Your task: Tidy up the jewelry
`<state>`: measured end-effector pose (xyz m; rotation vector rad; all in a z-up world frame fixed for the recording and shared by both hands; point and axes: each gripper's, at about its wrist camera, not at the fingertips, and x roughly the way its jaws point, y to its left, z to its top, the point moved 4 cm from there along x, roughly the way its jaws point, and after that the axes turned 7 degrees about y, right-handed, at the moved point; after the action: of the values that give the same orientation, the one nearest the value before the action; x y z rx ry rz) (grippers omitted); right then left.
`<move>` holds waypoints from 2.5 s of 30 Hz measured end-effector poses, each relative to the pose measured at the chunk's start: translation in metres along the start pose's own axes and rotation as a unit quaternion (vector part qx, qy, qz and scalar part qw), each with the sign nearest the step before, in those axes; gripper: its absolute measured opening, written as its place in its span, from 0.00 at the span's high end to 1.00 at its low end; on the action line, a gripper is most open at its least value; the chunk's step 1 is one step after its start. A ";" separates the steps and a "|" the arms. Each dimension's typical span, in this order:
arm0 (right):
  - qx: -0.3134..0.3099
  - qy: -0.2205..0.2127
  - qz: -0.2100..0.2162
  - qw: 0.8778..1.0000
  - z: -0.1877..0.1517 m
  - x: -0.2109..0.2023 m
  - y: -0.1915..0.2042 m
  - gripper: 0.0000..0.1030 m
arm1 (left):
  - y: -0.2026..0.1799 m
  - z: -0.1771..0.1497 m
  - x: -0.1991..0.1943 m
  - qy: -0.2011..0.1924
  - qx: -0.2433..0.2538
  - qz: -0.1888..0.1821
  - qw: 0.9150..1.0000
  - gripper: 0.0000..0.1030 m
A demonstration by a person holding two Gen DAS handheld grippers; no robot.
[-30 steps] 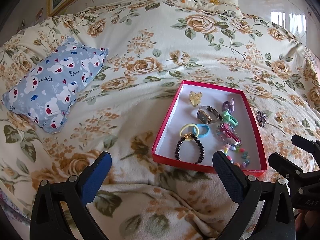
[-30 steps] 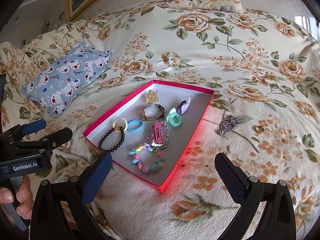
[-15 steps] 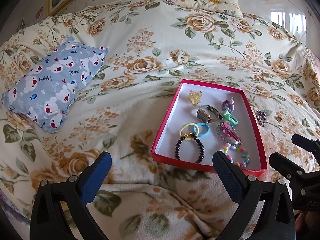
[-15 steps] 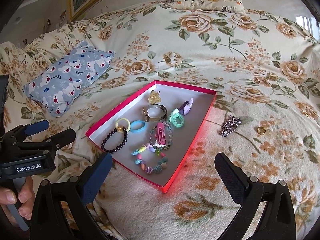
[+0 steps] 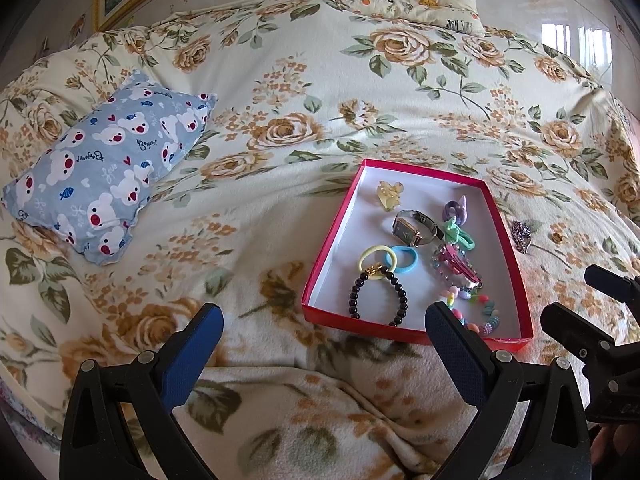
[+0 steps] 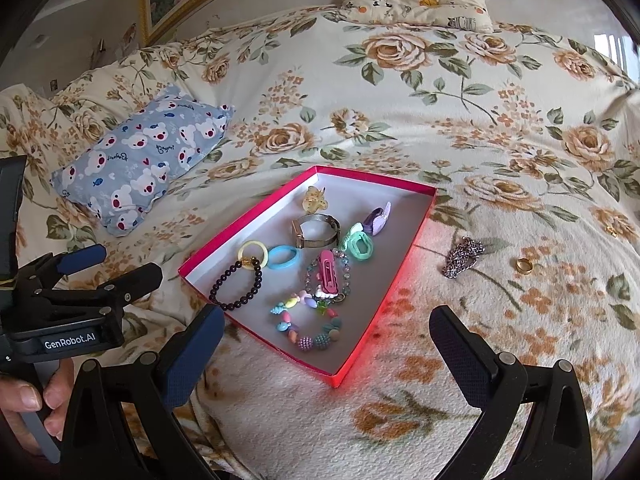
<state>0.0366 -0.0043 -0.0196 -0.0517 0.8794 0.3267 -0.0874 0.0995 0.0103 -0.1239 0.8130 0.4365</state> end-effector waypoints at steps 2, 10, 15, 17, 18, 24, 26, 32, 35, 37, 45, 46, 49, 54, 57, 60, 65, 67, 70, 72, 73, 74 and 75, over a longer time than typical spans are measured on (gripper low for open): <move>0.000 0.000 0.000 1.000 0.000 0.000 0.000 0.00 | 0.000 0.000 0.000 0.001 -0.001 -0.001 1.000 0.01; -0.001 0.000 0.001 1.000 0.001 0.000 0.002 0.00 | 0.000 -0.001 -0.001 0.000 0.001 0.003 1.000 0.01; 0.001 0.000 0.001 1.000 0.000 0.000 0.003 0.00 | -0.001 -0.002 -0.001 -0.001 0.001 0.003 1.000 0.01; 0.000 0.000 0.001 1.000 0.000 0.000 0.003 0.00 | -0.001 -0.002 -0.001 0.000 0.001 0.001 1.000 0.01; 0.000 0.000 0.001 1.000 0.000 0.000 0.002 0.00 | -0.002 -0.002 -0.001 0.000 0.001 0.002 1.000 0.01; 0.000 0.000 0.001 1.000 0.000 0.000 0.002 0.00 | -0.003 -0.002 -0.001 0.002 0.002 0.001 1.000 0.01; 0.000 0.001 0.001 1.000 0.000 0.000 0.002 0.00 | -0.004 -0.002 0.000 0.002 0.002 0.000 1.000 0.01; 0.000 0.000 0.001 1.000 0.001 0.000 0.001 0.00 | -0.004 -0.001 0.001 0.005 0.003 0.000 1.000 0.01; 0.000 0.001 0.001 1.000 0.001 0.000 0.001 0.00 | -0.004 -0.001 0.002 0.005 0.003 0.000 1.000 0.01; 0.000 0.001 0.002 1.000 0.000 0.000 0.002 0.00 | -0.005 -0.001 0.003 0.006 0.003 0.000 1.000 0.01; 0.001 0.002 0.002 1.000 0.000 0.001 0.001 0.00 | -0.005 -0.001 0.004 0.007 0.003 -0.001 1.000 0.01; 0.001 0.002 0.002 1.000 0.000 0.001 0.001 0.00 | -0.005 -0.001 0.005 0.007 0.003 -0.001 1.000 0.01; 0.001 0.003 0.002 1.000 -0.001 0.001 0.001 0.00 | -0.005 -0.001 0.006 0.008 0.003 -0.002 1.000 0.01; 0.003 0.005 0.003 1.000 -0.003 0.004 0.000 0.00 | -0.006 -0.001 0.008 0.009 0.002 -0.003 1.000 0.01; 0.005 0.006 0.004 1.000 -0.004 0.005 0.000 0.00 | -0.006 -0.001 0.011 0.012 0.002 -0.003 1.000 0.01; 0.006 0.008 0.005 1.000 -0.004 0.007 -0.003 0.00 | -0.008 0.000 0.013 0.014 0.003 -0.004 1.000 0.01; 0.008 0.013 0.006 1.000 -0.003 0.011 -0.006 0.00 | -0.010 0.001 0.015 0.016 0.007 -0.005 1.000 0.01; 0.010 0.016 0.008 1.000 -0.003 0.013 -0.007 0.00 | -0.011 0.001 0.018 0.018 0.011 -0.005 1.000 0.01; 0.011 0.019 0.009 1.000 -0.003 0.016 -0.009 0.00 | -0.013 0.001 0.021 0.023 0.013 -0.006 1.000 0.01; 0.013 0.021 0.011 1.000 -0.002 0.017 -0.011 0.00 | -0.014 0.002 0.023 0.026 0.014 -0.006 1.000 0.01; 0.014 0.022 0.011 1.000 -0.002 0.018 -0.012 0.00 | -0.014 0.003 0.023 0.026 0.014 -0.006 1.000 0.01; 0.016 0.023 0.012 1.000 -0.002 0.019 -0.014 0.00 | -0.015 0.004 0.024 0.027 0.014 -0.007 1.000 0.01; 0.017 0.023 0.013 1.000 -0.001 0.019 -0.015 0.00 | -0.015 0.004 0.024 0.027 0.014 -0.008 1.000 0.01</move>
<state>0.0512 -0.0136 -0.0363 -0.0166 0.9322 0.3353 -0.0634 0.0947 -0.0051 -0.1170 0.8702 0.4085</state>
